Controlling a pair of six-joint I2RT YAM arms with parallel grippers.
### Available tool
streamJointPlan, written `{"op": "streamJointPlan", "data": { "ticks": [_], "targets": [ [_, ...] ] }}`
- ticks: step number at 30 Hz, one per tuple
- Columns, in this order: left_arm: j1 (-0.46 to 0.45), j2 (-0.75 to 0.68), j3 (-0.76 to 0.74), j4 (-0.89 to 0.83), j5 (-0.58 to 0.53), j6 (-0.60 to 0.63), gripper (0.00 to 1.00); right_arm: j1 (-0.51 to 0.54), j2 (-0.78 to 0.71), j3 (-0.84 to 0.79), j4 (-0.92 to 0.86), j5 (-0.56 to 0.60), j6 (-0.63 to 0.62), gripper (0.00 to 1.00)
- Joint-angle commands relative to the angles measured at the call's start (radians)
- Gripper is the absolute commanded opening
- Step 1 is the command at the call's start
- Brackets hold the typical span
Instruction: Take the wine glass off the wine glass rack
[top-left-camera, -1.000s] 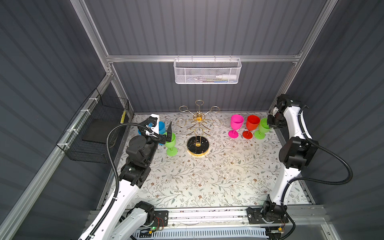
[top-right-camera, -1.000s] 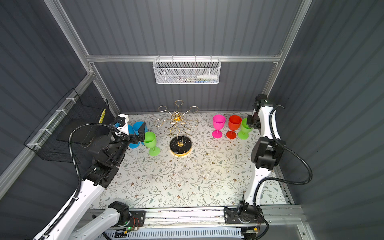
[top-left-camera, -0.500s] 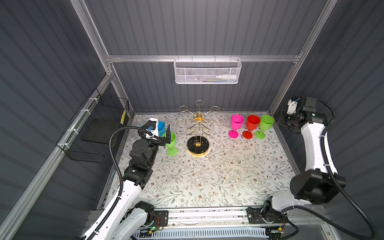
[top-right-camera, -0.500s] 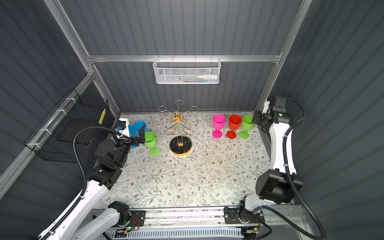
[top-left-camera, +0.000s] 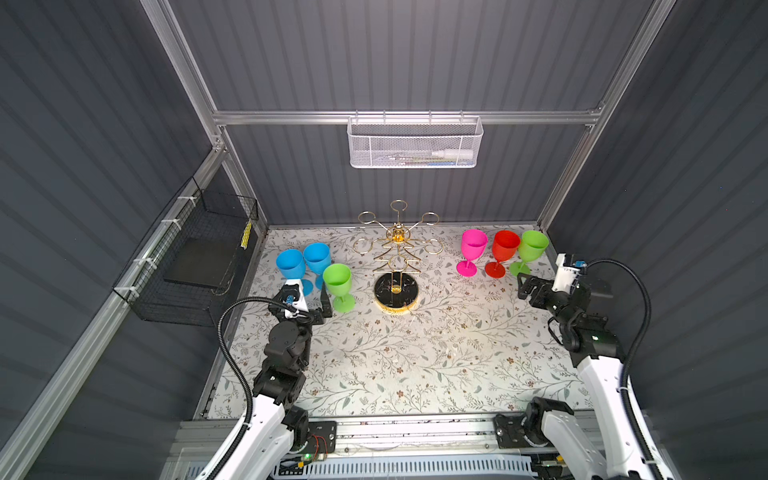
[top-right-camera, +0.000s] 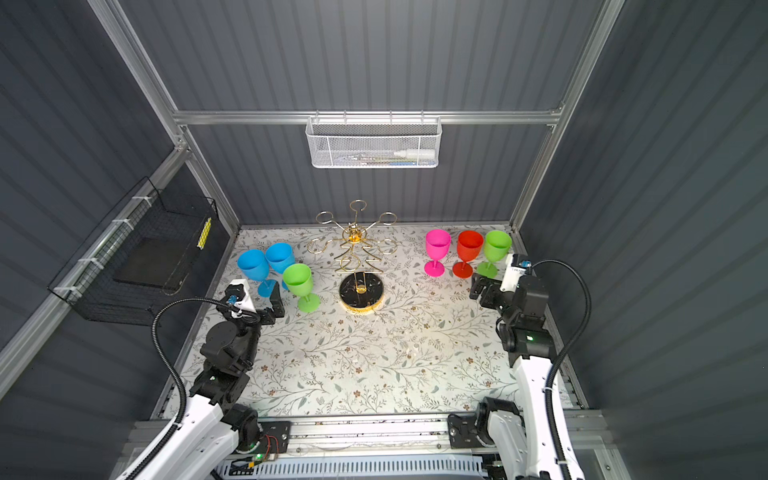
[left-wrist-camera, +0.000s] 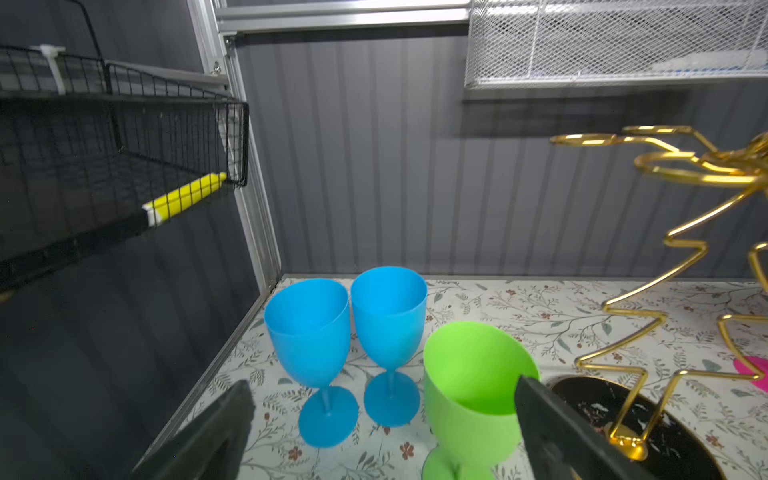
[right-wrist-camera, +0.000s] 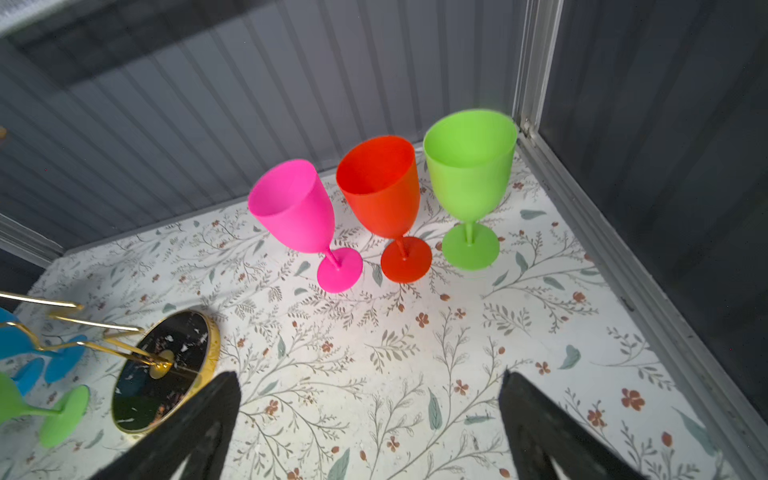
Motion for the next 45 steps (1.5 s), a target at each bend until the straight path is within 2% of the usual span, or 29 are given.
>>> {"op": "streamJointPlan", "data": {
  "ticks": [1,5,9,11,15,20,22,25,30,35,39,45],
  "targets": [
    [0.008,-0.034,-0.067,0.081,-0.063,-0.01,1.0,0.042,-0.041,-0.1,0.222,0.088,-0.025,0.99],
    [0.008,0.041,-0.131,0.166,-0.091,-0.012,1.0,0.114,0.002,-0.195,0.405,0.193,-0.087,0.99],
    [0.019,0.196,-0.186,0.314,-0.118,-0.011,1.0,0.146,0.096,-0.282,0.598,0.244,-0.133,0.99],
    [0.035,0.26,-0.208,0.387,-0.101,-0.021,1.0,0.146,0.138,-0.338,0.734,0.247,-0.155,0.99],
    [0.095,0.397,-0.23,0.51,-0.047,-0.068,1.0,0.147,0.253,-0.361,0.866,0.205,-0.169,0.99],
    [0.164,0.572,-0.244,0.663,0.002,-0.074,0.99,0.147,0.424,-0.418,1.11,0.223,-0.197,0.99],
    [0.186,0.649,-0.265,0.788,0.023,-0.083,1.0,0.147,0.476,-0.423,1.174,0.193,-0.196,0.99],
    [0.202,0.759,-0.246,0.891,0.038,-0.079,0.99,0.148,0.558,-0.431,1.266,0.179,-0.196,0.99],
    [0.207,0.923,-0.221,1.064,0.053,-0.058,1.0,0.162,0.697,-0.508,1.565,0.218,-0.206,0.99],
    [0.21,1.006,-0.185,1.106,0.076,-0.042,0.99,0.167,0.697,-0.512,1.573,0.265,-0.199,0.99],
    [0.212,1.012,-0.184,1.106,0.067,-0.044,1.0,0.169,0.68,-0.493,1.51,0.211,-0.217,0.99],
    [0.213,1.054,-0.16,1.106,0.062,-0.038,1.0,0.169,0.673,-0.484,1.483,0.216,-0.214,0.99]
  ]
}}
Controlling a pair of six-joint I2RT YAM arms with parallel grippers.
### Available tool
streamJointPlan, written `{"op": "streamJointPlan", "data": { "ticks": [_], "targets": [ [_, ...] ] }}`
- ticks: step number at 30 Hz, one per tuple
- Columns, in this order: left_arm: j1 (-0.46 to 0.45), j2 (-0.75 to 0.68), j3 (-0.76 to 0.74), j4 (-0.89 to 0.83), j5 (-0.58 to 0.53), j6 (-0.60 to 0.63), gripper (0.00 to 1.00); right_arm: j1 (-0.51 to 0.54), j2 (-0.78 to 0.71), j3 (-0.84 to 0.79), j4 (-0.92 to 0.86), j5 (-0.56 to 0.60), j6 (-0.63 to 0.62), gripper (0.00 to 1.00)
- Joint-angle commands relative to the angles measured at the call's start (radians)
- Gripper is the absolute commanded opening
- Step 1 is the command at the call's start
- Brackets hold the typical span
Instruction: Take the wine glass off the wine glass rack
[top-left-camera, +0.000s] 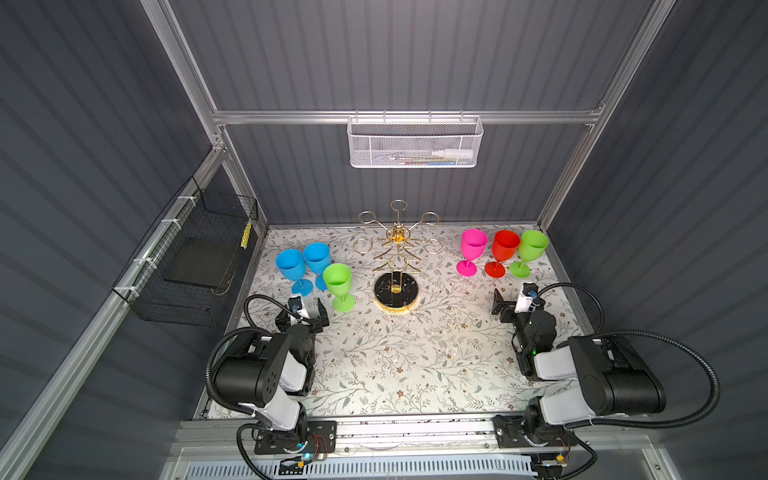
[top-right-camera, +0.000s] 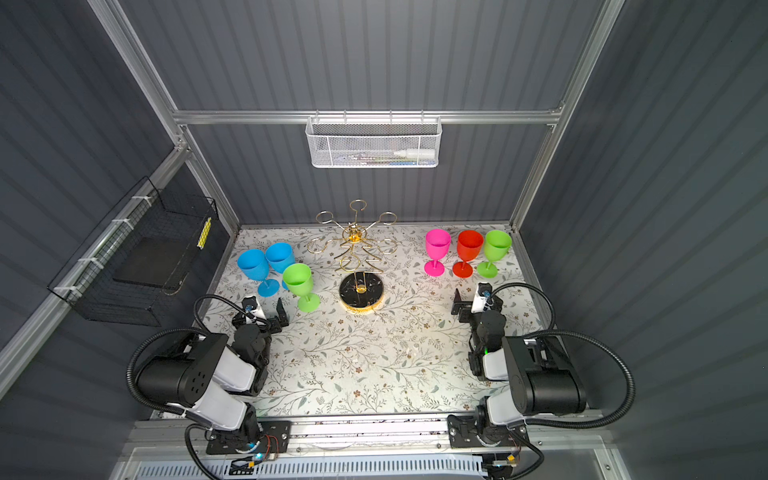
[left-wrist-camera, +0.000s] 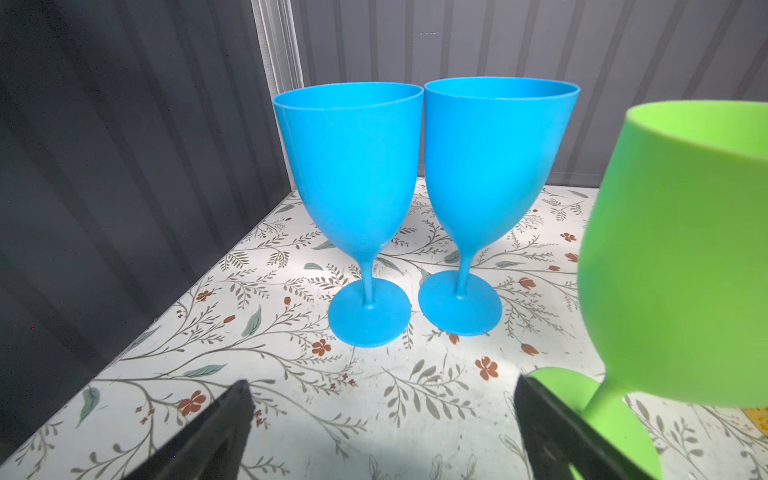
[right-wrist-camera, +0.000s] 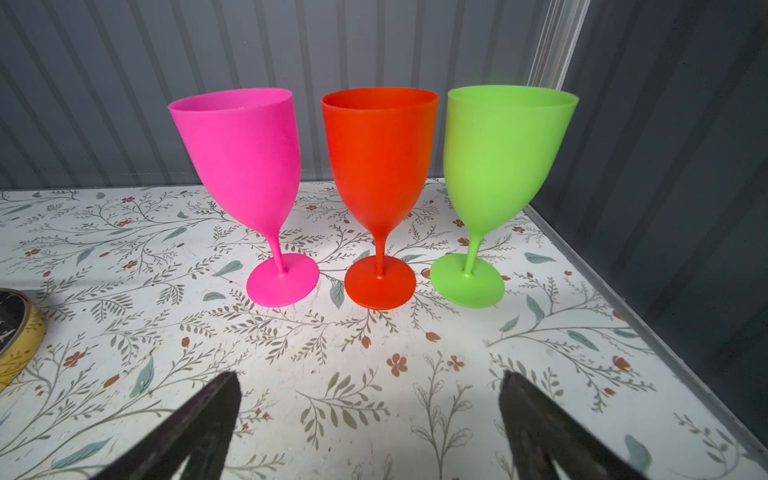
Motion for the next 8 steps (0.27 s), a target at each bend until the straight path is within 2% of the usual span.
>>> {"op": "streamJointPlan", "data": {
  "ticks": [1,8],
  "targets": [
    [0.008,0.022,0.023,0.047,0.001,0.02,1.0,0.004,-0.007,0.012,0.015,-0.012,-0.021,0.99],
    [0.008,0.036,0.029,0.047,-0.002,0.02,0.99,0.003,-0.004,0.005,0.03,-0.022,-0.024,0.99]
  ]
}}
